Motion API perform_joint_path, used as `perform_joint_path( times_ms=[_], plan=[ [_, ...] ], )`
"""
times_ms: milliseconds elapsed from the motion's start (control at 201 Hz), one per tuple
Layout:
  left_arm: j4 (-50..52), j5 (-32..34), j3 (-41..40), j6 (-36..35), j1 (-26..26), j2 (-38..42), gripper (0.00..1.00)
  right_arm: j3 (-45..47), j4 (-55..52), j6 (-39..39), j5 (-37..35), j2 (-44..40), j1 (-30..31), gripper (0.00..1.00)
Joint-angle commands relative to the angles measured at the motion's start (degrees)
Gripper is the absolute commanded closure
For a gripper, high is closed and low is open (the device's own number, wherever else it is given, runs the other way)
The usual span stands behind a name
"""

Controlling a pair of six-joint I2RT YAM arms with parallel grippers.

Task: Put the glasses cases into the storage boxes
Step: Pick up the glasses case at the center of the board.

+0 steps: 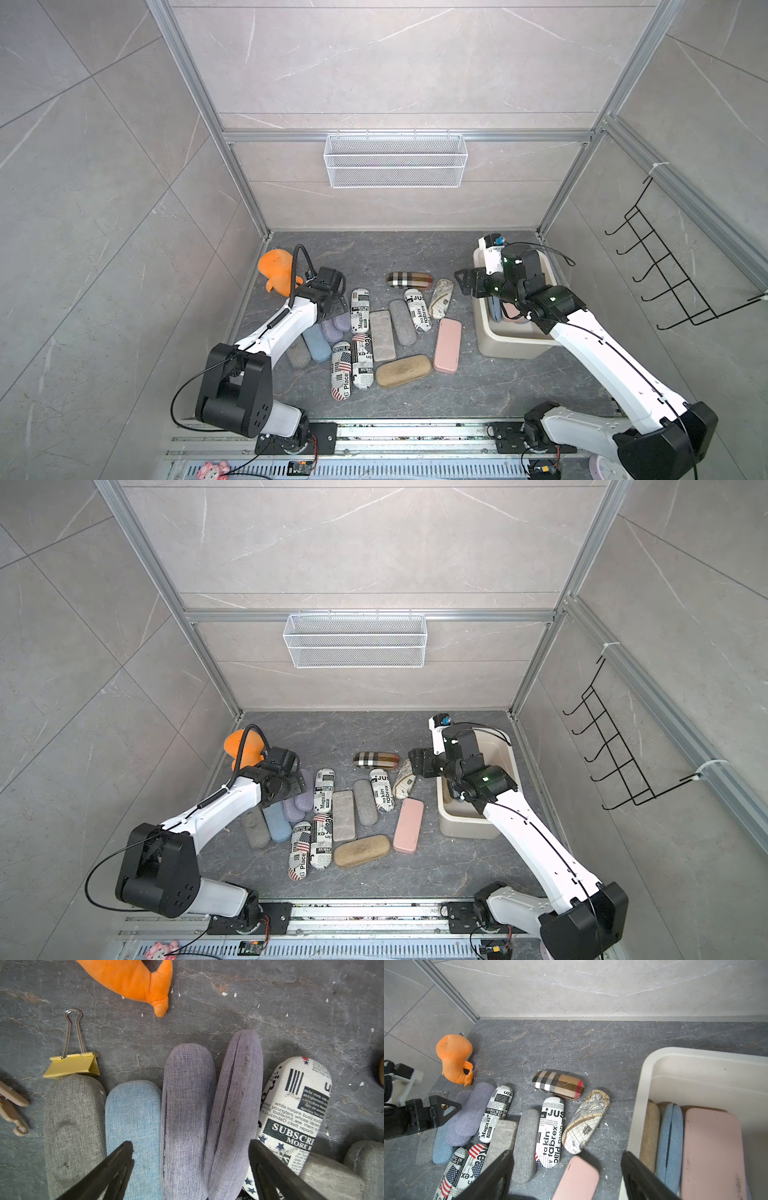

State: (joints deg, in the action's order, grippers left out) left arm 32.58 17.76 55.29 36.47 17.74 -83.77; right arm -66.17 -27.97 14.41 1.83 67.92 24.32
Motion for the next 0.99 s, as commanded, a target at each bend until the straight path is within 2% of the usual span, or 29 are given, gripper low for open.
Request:
perform_joint_path(
  times_ms=[0, 120, 254, 553, 788, 987],
  plan=[
    [-0.4, 0.4, 2.3, -2.2, -0.2, -1.5, 0.11, 1.1, 1.1, 1.1, 0.8, -0.7, 0.4, 0.16],
    [-1.2, -1.6, 3.4, -3.1, -0.2, -4.4, 0.17, 0.7, 1.0, 1.1, 1.7, -0.2, 0.6, 0.16],
    [-3.0, -5.8, 3.9, -4.3, -0.2, -7.2, 0.28, 0.9, 1.1, 1.1, 1.5, -0.1, 0.7, 0.16],
    [-5.7, -11.2, 5.6, -6.2, 0.0, -10.7, 0.38, 0.5, 0.7, 1.3, 1.6, 0.5, 1.1, 0.17],
    [-8.1, -15.0, 7.8, -7.8, 2.0, -14.1, 0.39, 0.5, 0.5, 1.2, 1.2, 0.6, 1.2, 0.17],
    [-6.5, -12.2, 8.6, -8.5, 2.9, -11.6, 0.31, 0.6, 0.5, 1.1, 1.1, 0.8, 1.3, 0.17]
  ],
)
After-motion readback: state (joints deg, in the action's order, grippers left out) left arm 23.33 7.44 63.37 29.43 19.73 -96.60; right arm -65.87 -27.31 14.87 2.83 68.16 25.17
